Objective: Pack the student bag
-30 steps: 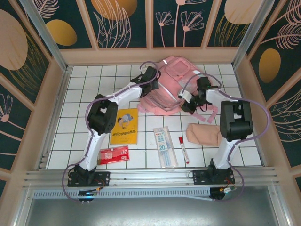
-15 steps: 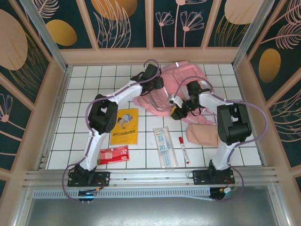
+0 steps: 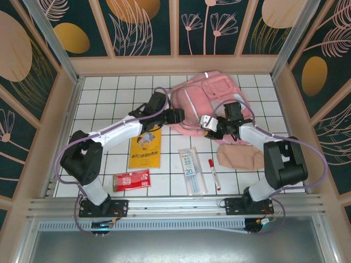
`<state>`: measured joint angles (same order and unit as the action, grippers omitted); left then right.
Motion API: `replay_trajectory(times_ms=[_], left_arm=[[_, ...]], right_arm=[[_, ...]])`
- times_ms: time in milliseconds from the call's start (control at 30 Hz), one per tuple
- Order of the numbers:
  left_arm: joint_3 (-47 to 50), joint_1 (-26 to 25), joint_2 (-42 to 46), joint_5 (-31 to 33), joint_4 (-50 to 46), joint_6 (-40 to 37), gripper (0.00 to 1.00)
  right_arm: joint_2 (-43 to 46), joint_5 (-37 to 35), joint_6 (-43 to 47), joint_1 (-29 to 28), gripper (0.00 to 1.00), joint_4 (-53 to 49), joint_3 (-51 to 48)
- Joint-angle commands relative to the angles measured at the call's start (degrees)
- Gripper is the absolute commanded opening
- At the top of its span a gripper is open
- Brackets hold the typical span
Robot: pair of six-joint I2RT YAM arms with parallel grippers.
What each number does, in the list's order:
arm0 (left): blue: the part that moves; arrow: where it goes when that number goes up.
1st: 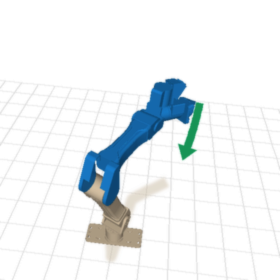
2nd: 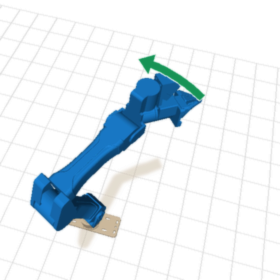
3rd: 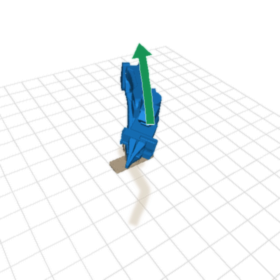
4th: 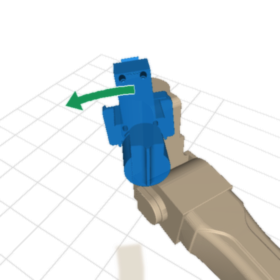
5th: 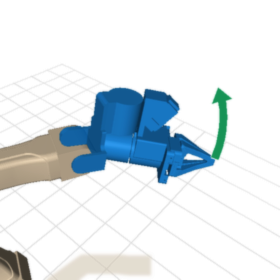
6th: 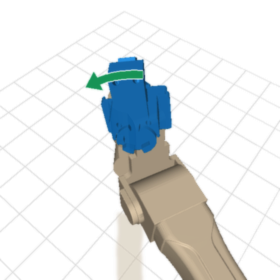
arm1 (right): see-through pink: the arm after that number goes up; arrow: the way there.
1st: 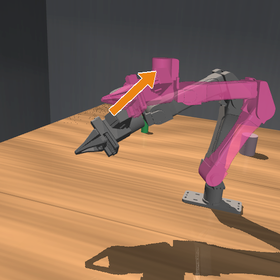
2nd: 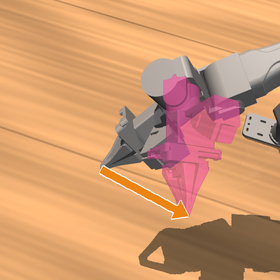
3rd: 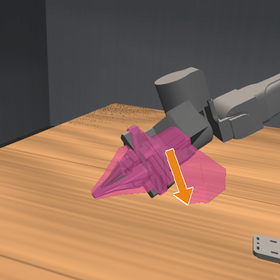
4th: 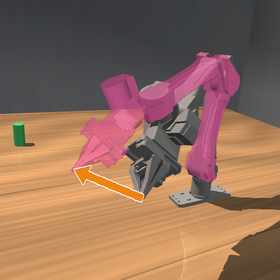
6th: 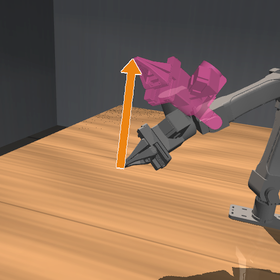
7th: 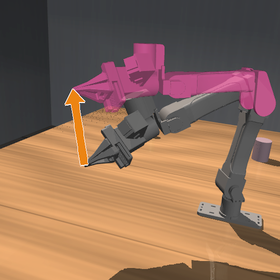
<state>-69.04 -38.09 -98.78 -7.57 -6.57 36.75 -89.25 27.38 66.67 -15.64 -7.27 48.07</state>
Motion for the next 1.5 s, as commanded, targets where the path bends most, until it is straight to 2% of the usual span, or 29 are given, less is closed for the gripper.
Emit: replay_trajectory(times_ms=[0, 133, 200, 267, 333, 467, 967, 1200, 1333, 1433, 1467], left_arm=[[1.2, -2.3, -1.6, -3.1, 3.2, -2.2, 0.66], [1.9, -3.5, -3.2, -6.3, 4.4, -5.5, 0.66], [2.3, -4.2, -3.5, -9.8, 6.4, -7.1, 0.66], [2.2, -4.9, -4.2, -11.8, 7.7, -7.9, 0.65], [1.6, -5.1, -5.5, -13.2, 7.7, -8.5, 0.63], [2.0, -5.2, -6.6, -12.4, 9.1, -9.0, 0.59], [-3.4, -6.2, -14.2, -11.8, 10.4, -10.4, 0.59], [-4.2, -6.3, -15.3, -5.2, 12.3, -12.3, 0.43], [-4.2, -6.2, -15.3, -4.8, 14.3, -14.2, 0.27], [-3.5, -6.3, -15.1, -6.9, 16.1, -16.7, 0.22], [-3.0, -6.3, -14.9, -8.4, 17.2, -17.8, 0.17]], right_arm=[[-2.9, -3.2, 3.1, -0.3, 0.45, 4.6, 1.0], [-4.2, -1.3, 4.0, 0.2, 0.39, 3.2, 1.4], [-4.6, 0.3, 4.4, 0.3, 0.27, 2.2, 1.7], [-4.6, 2.4, 4.1, 0.3, 0.1, 2.1, 1.9], [-4.4, 3.7, 3.5, 0.3, 0.0, 1.6, 2.7], [-3.3, 7.5, 2.6, 1.7, 0.0, 0.6, 3.8], [-2.5, 17.8, -1.3, 2.7, 0.0, 0.6, 5.0], [-2.8, 20.3, -1.0, 2.7, 0.0, -1.6, 6.2], [-2.3, 19.9, -0.6, 2.6, 0.0, -1.5, 5.5], [-2.1, 19.8, -0.4, 2.7, 0.0, -1.4, 4.9], [-2.1, 19.8, -0.3, 2.7, 0.0, -1.6, 4.9]])
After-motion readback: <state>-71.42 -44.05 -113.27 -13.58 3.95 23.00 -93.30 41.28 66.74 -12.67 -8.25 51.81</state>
